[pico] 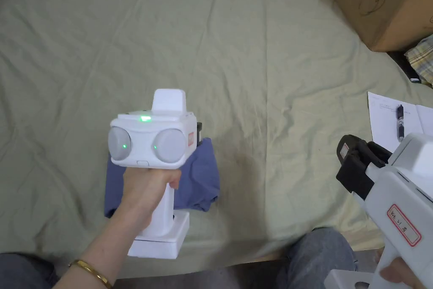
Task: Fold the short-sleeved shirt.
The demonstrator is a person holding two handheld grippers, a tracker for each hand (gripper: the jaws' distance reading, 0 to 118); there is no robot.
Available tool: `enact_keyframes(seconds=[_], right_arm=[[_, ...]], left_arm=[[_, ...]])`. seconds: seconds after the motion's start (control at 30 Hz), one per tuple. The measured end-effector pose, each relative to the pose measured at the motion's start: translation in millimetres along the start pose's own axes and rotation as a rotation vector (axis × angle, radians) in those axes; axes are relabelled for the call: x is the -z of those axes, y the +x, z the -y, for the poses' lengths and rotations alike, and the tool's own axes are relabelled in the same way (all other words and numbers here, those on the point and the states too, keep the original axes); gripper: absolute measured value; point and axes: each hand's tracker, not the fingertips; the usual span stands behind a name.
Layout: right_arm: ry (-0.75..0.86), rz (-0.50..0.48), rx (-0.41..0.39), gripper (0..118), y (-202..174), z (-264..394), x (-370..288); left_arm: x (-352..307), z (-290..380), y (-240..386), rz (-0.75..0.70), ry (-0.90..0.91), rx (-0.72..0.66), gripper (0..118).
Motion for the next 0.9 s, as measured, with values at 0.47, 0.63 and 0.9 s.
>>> enact_keyframes(seconds=[0.47,0.63,0.9], right_arm=[[-0.025,-0.013,-0.023,0,-9,-2,0],[0.003,-0.079,-0.065,0,-33,-12,3],[0.059,-0.221,-0.115,0,-109,-19,43]], left_arm=[[51,40,40,0.041,-0.188,0.119,0],[-30,-2,0,0.088,0.108,-0.029,0],[-124,3,-68,-0.191,0.408,0.017,0]])
